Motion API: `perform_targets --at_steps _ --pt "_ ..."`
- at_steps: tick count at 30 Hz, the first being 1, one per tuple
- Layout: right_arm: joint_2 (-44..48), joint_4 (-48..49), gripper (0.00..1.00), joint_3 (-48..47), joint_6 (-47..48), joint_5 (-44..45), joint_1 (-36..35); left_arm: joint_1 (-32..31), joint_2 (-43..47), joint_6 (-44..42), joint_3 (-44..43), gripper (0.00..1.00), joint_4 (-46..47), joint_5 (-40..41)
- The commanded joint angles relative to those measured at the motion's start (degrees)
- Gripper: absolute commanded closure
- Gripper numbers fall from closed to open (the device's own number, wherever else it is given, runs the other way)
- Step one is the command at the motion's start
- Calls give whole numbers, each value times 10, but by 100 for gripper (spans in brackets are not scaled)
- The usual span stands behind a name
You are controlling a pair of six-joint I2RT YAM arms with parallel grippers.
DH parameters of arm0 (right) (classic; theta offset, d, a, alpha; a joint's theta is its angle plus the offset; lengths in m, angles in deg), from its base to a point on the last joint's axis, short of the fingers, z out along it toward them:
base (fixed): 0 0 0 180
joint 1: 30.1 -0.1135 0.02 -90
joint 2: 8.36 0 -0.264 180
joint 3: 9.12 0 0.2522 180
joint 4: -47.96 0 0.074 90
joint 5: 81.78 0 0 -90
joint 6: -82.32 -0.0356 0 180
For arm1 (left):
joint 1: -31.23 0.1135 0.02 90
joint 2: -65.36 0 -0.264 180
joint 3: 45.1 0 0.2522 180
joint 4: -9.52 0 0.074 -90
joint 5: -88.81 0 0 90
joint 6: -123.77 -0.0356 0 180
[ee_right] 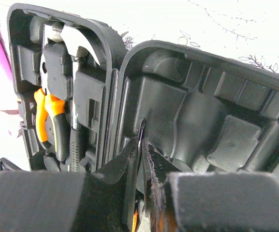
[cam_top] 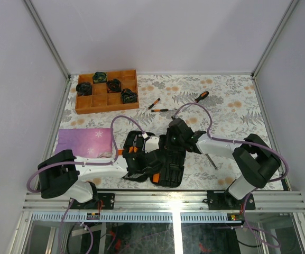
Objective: Sort the tools into containers
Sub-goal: Adjust the screwdriver in the storage box.
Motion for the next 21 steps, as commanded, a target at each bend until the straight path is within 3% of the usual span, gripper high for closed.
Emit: perform_targets --at_steps 1,16,21 --pt "-10 16 86 -29 -1 8 -6 -4 2 5 12 87 7 -10" --pt "-33 1 87 -38 11 12 -6 -4 9 7 22 87 7 -10" --pt "-58 -53 88 -55 29 45 -7 -4 16 12 35 88 12 -9"
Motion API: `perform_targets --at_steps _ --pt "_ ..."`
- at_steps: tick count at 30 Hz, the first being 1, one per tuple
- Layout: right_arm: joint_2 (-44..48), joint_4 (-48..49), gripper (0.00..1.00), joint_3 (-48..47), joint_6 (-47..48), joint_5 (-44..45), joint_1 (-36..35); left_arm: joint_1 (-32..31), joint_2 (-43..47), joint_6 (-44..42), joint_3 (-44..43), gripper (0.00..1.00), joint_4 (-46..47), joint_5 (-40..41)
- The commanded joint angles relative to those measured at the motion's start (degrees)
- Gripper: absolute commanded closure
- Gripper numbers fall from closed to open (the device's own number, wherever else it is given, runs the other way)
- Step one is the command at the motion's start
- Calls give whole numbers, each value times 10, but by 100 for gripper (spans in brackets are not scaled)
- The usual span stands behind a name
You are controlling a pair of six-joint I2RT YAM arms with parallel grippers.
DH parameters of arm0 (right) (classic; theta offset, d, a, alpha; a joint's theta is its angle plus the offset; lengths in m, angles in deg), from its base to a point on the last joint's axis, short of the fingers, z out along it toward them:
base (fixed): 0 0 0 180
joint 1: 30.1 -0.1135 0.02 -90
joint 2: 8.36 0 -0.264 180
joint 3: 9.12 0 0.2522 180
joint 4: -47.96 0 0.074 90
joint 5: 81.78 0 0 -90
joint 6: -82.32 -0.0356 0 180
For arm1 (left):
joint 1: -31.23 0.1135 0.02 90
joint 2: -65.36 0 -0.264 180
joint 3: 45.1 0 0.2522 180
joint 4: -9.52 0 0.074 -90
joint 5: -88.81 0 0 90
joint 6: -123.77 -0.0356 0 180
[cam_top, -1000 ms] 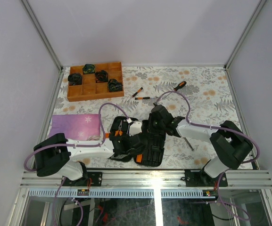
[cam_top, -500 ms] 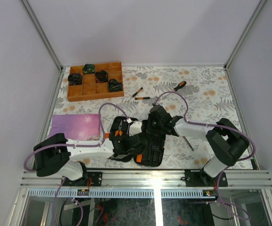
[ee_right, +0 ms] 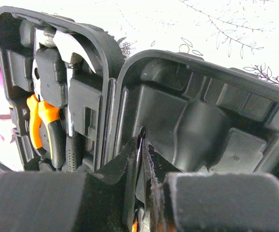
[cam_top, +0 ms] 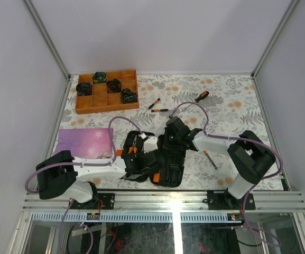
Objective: Sort the tools into containers
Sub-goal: Adjust the screwdriver in the storage box.
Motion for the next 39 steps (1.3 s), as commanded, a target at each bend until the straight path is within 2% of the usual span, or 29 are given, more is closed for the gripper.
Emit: perform_targets --at_steps 1,14,19,22,26,30,39 --pt "-26 -63 88 -37 31 57 -6 -4 11 10 29 88 1 -9" --pt "-74 -140 92 -72 74 78 -9 -4 18 20 54 89 -3 -10" --pt "-96 -166 95 -85 90 76 -12 -4 -20 35 29 95 -59 0" --pt "-108 -172 99 -79 93 75 -18 -4 -35 47 27 98 -68 -15" --pt "-131 -181 100 -71 99 67 -19 -4 -58 47 17 100 -95 -27" --pt "-167 -206 100 -81 115 65 -21 -4 -91 36 -9 100 -137 -38" --pt "-251 -263 100 -132 146 75 -28 -8 -119 21 -8 100 -152 -63"
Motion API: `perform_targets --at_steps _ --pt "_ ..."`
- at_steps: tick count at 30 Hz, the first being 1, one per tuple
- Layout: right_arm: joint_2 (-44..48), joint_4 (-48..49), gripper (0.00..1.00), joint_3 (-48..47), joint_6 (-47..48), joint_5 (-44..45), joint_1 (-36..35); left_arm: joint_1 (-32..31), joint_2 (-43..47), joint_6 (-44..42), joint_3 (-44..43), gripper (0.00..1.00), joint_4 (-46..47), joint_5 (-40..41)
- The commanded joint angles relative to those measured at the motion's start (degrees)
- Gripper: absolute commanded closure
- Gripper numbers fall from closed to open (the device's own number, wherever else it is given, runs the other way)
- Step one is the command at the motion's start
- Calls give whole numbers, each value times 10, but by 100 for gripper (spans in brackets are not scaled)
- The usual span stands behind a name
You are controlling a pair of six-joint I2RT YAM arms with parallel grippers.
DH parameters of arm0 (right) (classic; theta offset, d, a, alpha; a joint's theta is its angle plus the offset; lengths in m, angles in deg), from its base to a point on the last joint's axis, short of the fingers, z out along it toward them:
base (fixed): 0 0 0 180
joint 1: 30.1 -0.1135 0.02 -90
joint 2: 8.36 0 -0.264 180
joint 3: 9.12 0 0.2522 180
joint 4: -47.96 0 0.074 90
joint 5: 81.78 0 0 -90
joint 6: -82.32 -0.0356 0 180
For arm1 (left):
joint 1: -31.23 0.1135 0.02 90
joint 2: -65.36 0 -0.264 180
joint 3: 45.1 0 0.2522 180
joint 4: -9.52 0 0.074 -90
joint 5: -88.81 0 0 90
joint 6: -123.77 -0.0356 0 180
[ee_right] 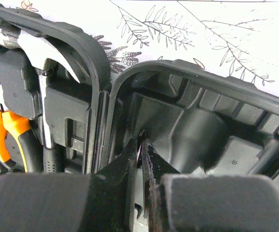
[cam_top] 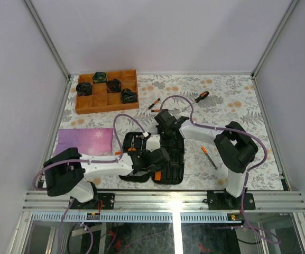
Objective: Sort the tools into containers
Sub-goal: Adjust the screwdriver in the storage box.
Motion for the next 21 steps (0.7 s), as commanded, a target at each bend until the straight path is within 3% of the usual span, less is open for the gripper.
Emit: perform_targets --at_steps 1,17,21 --pt "-122 -54 100 50 43 58 -16 -10 -66 -11 45 100 -92 -74" --pt "68 -2 93 52 31 9 -15 -13 -17 -12 66 100 -80 -59" --pt "92 13 90 39 36 -26 -15 -14 27 -19 56 87 -76 -43"
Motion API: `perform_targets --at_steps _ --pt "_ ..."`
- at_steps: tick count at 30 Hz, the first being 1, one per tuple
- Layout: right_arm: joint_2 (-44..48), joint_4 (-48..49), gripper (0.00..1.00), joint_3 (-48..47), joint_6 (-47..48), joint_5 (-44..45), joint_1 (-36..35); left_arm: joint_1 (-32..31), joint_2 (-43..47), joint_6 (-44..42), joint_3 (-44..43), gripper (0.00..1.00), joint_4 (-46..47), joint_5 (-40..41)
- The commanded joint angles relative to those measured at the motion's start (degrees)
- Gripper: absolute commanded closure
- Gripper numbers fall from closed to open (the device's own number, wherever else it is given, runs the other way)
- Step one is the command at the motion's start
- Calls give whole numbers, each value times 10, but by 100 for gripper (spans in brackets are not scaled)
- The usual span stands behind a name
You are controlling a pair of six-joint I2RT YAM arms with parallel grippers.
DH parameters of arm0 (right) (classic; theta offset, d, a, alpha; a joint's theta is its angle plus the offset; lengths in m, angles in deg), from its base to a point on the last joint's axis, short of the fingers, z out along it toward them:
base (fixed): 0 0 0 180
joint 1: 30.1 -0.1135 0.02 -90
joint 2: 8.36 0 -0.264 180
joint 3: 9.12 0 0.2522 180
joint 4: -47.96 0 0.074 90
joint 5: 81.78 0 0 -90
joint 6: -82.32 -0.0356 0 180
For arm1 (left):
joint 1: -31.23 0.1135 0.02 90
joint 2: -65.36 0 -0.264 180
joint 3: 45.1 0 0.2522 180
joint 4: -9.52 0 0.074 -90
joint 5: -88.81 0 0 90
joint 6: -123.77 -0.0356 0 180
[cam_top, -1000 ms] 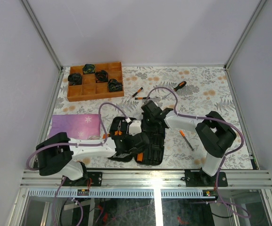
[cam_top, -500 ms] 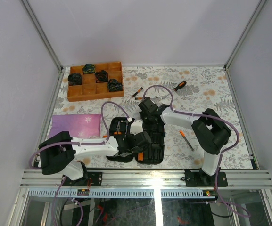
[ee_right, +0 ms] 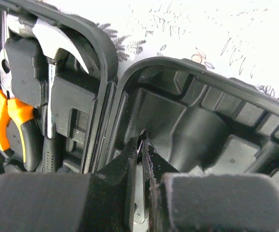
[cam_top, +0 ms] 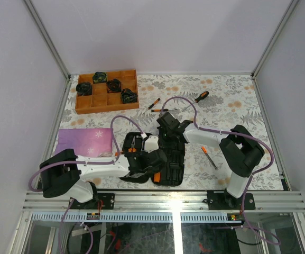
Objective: Sort the tools into containers
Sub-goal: Adjust the screwdriver in the storage box.
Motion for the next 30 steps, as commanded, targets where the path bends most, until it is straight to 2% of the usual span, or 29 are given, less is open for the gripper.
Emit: perform_targets --at_steps 1,5,11,22,25,30 --pt "46 -27 89 -3 26 -34 -9 -13 12 -20 28 84 -100 -36" --pt "87 -31 87 -20 25 -17 -9 -12 41 -28 6 78 -109 -17" --pt "88 -59 87 -40 35 1 -7 -12 34 -33 -6 78 -109 -15" --pt "77 -21 86 2 4 -8 -8 -13 32 -26 6 79 -91 -24" --pt "85 -7 85 24 -4 1 -8 -13 40 -32 -3 75 -88 -19" --pt "135 9 80 62 -9 29 -8 -13 55 -42 -21 60 -86 -8"
